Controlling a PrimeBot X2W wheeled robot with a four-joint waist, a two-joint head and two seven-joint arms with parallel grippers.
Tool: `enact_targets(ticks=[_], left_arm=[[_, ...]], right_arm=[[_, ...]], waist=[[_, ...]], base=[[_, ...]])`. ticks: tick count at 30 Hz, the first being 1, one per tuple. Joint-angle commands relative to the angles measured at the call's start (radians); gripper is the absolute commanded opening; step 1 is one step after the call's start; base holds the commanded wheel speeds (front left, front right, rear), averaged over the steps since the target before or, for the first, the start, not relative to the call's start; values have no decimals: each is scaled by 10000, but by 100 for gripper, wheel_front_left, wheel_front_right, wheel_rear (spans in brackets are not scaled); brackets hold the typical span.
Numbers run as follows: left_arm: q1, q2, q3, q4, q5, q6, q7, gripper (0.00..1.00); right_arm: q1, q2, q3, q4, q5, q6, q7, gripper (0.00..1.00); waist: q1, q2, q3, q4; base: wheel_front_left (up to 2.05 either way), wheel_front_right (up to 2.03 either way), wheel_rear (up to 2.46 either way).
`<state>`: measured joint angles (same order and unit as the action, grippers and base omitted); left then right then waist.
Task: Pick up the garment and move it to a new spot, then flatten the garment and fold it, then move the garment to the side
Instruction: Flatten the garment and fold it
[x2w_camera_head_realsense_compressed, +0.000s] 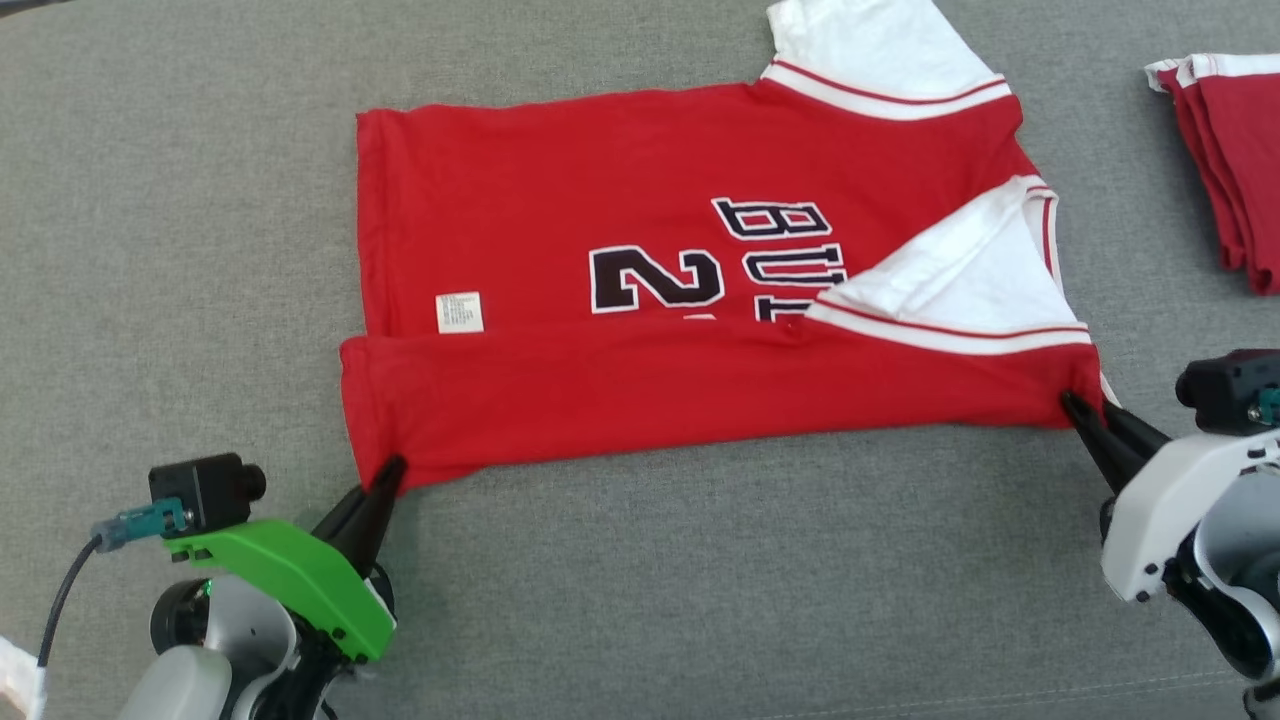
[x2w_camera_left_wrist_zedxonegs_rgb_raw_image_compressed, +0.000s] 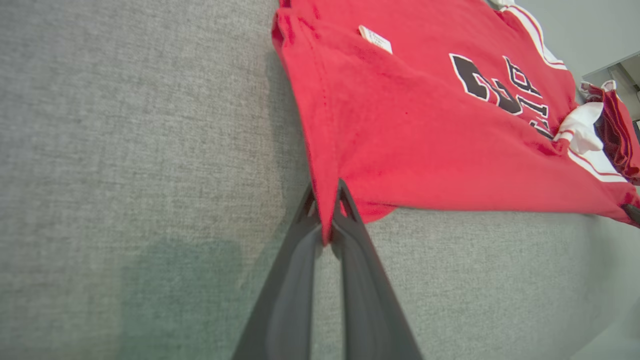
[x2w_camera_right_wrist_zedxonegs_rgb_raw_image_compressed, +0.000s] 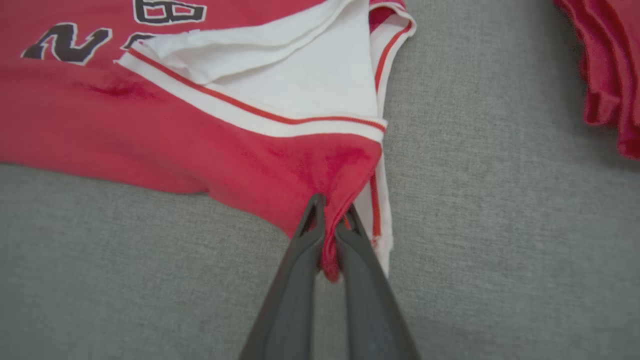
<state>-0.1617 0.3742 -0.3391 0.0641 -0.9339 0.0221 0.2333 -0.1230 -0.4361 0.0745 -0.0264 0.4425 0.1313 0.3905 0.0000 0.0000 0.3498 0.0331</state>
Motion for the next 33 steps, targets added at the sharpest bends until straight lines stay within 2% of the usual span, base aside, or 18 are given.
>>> enact_targets(ticks=[1,4,9,13,14,15,16,17,20,22,26,28,30,33], left_arm=[[364,160,41,-180,-93,41,59,0],[997,309,71,-694,-256,108,109,0],[2450,236,-61,-1802,-646,297,214,0],[3399,107,-353,-2451,-861,434,303,0],[3498,82,-392,-2518,-878,454,304,0],[3549,84,-417,-2555,-835,482,286,11],[3544,100,-413,-2541,-732,499,222,39],[3484,118,-366,-2466,-630,556,140,100],[3241,202,-88,-2449,-409,759,-129,100],[3099,453,199,-2528,-308,843,-208,100],[2625,1155,852,-2902,-195,888,-94,100],[2079,1473,1052,-3039,-5,896,21,100],[1443,1561,1118,-3026,53,882,134,100],[-46,1637,1031,-2660,330,750,346,100]], right_arm=[[343,-277,-29,-79,253,-13,94,0],[894,-771,-33,-305,752,-14,186,0],[2111,-1530,172,-511,1603,-14,261,0],[2741,-1948,203,-389,1807,-14,184,0],[2821,-1995,182,-281,1684,-14,142,9],[2868,-2068,163,-170,1436,-14,87,100],[2892,-2133,173,-53,1220,-14,65,100],[2906,-2138,203,60,1084,-14,105,100],[2799,-2009,-54,187,983,-14,324,100],[2696,-2000,-386,-10,1213,-14,697,100],[1797,-1815,-1441,-1210,1939,-10,1841,100],[1046,-1907,-1837,-1753,1664,-10,2320,100],[181,-2022,-1862,-2081,1187,-8,2720,100],[-1912,-1660,-1675,-2009,395,-6,3168,100]], waist=[[0,0,-145,-28],[0,0,-235,-43],[0,0,-366,-61],[0,0,-387,-64],[0,0,-390,-57],[0,0,-400,-38],[0,0,-404,-21],[0,0,-416,-10],[0,0,-424,-10],[0,0,-351,-31],[0,0,8,-123],[0,0,365,-119],[0,0,758,-85],[0,0,1567,49]], base=[[0,0,0],[0,0,0],[0,0,0],[0,0,0],[0,0,0],[0,0,0],[0,0,0],[0,0,0],[0,0,0],[0,0,0],[0,0,0],[0,0,0],[0,0,0],[0,0,0]])
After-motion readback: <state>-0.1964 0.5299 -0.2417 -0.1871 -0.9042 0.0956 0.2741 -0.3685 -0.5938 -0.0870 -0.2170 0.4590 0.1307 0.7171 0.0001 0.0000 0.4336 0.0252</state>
